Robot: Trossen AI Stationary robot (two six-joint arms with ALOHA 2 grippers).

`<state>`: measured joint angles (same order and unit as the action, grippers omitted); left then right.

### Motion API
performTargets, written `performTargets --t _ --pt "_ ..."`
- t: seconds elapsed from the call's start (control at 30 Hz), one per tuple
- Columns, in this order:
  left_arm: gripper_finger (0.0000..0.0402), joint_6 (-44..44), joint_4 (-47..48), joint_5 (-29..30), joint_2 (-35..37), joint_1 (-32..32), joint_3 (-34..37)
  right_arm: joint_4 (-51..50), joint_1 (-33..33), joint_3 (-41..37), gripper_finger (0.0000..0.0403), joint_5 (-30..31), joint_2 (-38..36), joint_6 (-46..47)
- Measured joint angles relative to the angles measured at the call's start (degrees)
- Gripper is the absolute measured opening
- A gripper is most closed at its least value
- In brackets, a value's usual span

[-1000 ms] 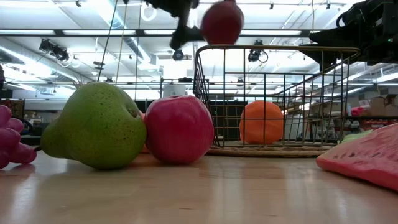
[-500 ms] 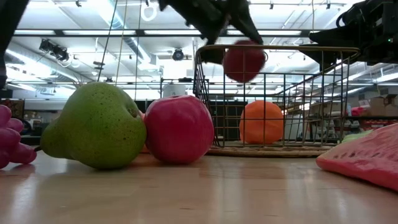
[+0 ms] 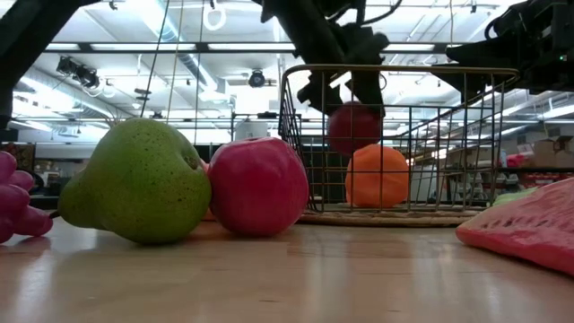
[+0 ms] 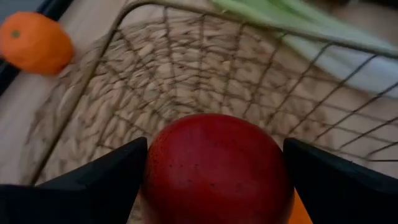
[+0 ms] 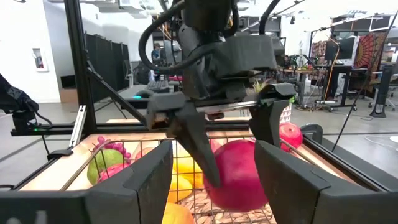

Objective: Build produce basket
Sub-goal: Put the pomegranate into the wire basket

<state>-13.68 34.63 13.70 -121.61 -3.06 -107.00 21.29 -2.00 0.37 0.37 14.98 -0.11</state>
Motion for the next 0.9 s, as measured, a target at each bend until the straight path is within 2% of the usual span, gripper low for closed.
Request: performTargets --t 0.43,0.9 --pt "0.0371 4.31 -2.33 2.28 -4.15 0.37 0.15 0.55 0.0 -0.01 0.0231 0.01 0.25 0.01" --pt "0.0371 4.23 -3.97 2.82 -6.75 0.58 0.19 1.43 0.0 0.0 0.0231 0.01 1.62 0.0"
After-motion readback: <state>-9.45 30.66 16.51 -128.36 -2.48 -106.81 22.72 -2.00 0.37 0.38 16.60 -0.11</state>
